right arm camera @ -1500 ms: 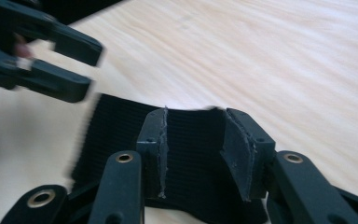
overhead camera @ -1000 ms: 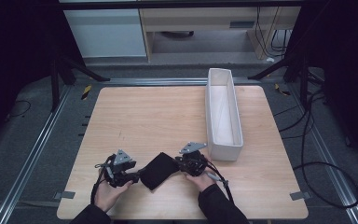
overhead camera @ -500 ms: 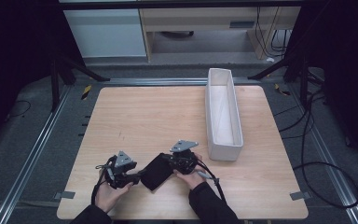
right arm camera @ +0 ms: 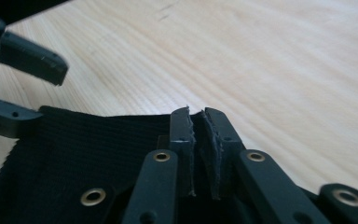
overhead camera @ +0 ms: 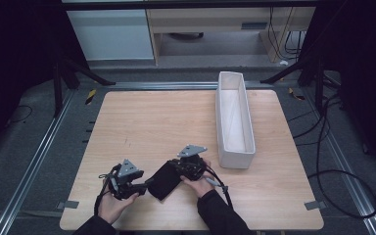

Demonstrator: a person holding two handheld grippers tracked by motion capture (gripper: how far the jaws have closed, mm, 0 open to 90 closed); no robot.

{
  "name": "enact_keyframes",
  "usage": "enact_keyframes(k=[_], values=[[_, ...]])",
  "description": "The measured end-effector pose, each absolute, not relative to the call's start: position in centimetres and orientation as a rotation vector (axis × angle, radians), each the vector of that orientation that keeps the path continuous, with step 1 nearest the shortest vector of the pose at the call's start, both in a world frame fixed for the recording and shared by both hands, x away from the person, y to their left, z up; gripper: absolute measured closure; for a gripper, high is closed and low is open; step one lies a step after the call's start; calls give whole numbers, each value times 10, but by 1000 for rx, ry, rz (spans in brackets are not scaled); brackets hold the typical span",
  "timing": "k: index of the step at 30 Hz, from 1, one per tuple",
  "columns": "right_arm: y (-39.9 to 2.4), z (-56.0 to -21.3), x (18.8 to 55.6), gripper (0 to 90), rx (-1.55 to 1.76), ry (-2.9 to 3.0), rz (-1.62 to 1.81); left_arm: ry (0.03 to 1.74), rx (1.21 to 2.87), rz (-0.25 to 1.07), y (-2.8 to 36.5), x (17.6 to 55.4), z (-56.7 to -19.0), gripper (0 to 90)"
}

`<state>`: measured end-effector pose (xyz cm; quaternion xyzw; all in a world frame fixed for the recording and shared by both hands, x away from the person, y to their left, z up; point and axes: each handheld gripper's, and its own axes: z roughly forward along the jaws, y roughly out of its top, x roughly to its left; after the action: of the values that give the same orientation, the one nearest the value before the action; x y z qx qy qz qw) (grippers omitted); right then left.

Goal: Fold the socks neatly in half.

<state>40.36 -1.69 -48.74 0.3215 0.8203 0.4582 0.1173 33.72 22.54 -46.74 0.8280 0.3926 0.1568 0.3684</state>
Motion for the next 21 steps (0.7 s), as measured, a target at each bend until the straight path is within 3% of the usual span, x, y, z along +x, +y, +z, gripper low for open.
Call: enact_keyframes(k=[5,13,21], values=[[-41,-477,401,763,965,2383,1334,977,2153,394,227,327,-467,474],[-58,-492,396,639,1021,2392,1363,965,2198,383,225,324,-476,477],[-56,-507,400,611,1064,2430,1332,955,2214,368,224,325,-480,481]])
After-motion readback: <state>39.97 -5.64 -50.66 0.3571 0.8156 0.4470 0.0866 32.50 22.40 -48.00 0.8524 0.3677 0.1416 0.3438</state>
